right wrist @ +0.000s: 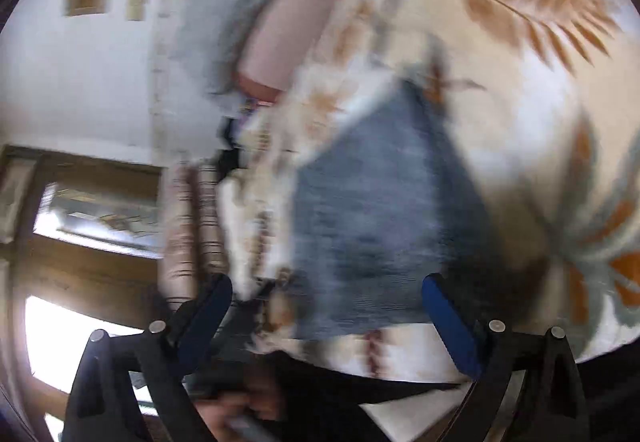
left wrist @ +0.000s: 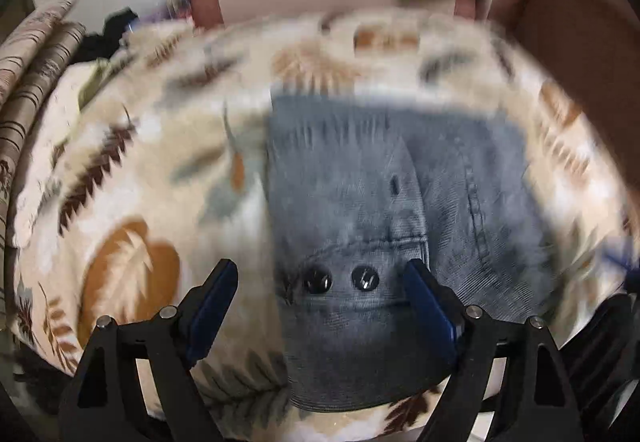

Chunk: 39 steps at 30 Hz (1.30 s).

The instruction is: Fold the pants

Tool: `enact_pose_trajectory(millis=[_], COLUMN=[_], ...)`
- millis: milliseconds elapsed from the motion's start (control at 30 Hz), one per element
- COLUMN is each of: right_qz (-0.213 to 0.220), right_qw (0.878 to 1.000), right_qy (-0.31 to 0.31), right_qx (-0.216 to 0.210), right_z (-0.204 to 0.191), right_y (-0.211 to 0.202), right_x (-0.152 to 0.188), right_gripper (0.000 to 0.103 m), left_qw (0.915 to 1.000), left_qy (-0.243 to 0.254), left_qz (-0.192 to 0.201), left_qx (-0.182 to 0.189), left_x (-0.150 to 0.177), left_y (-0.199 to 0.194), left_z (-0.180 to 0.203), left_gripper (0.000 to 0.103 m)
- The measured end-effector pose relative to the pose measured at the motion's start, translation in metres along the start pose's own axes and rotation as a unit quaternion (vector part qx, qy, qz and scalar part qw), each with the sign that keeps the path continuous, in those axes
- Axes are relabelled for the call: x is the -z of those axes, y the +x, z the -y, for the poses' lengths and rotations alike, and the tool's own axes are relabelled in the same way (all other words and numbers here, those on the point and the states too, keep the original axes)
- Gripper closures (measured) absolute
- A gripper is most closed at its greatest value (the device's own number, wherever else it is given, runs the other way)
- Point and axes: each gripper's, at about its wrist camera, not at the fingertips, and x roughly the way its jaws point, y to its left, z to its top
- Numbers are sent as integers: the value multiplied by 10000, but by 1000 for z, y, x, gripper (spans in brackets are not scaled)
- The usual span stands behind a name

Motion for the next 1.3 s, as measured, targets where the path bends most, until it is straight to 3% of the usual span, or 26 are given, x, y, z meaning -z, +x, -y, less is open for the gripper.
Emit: enact_pose_trajectory(millis=[67,133,200,267,300,367,433,567,700,733,800,900,967,1000,1100,1200,1267,1300], right_qz=[-157,-197,-357,-594,-369,-399,-491,-471,-578,-656,-836,-511,-424,-343,-297,-404,-785,-958], right_qw=[9994,9997,9993,9932,9948,9941,9923,9978,9982,9974,9873,9915,9909,9908,9955,9978,9965,9945], right_qy=[-156,-143,-59,583,781,866,581,27,31,-57,372,913,550,360,204,8,-14,7], right_qx=[-259,-80,49,814,536,523,979,470,174,307,1297,772,1153,1263,876,519,274,416], right_z=[-14,-9,14,61,73,66,45,1,-1,8,52,62,45,38,22,11,20,31], right_y=[10,23,47,71,67,58,53,55,79,90,121,109,97,89,61,42,51,59], right_x=[-7,-15,-25,-25,-23,-27,-34,-61,-86,-91,-101,-105,-108,-106,-89,-57,-32,-22], right_gripper=[1,0,0,1,2,2,2,1,0,0,1,1,0,0,0,0,0,0], left_qw=[9999,9999,9999,10000,10000,10000,10000,10000,9999,9999,9999,9995,9984,9971,9939,9984,9975,9967], left_qy=[-7,67,59,2,14,66,25,-24,-72,-83,-108,-88,-341,-478,-728,-363,-576,-647], left_qz=[158,105,72,2,-37,26,5,4,-37,-40,-61,-87,314,444,556,-252,-27,-143], left_qx=[-60,-107,-110,-7,36,-10,-16,28,76,79,103,303,313,386,609,349,407,459], left_x=[2,1,1,1,0,1,2,2,2,1,1,-1,-3,-4,-5,3,5,3], left_y=[-3,-5,-3,-2,-3,-3,-2,-3,-2,-2,-1,-10,-28,-35,-37,8,11,11], left_z=[2,4,3,2,2,3,3,2,0,0,0,-3,-14,-19,-26,-13,-16,-18], left_gripper=[18,18,18,18,18,17,17,17,17,17,15,15,15,15,15,14,9,9])
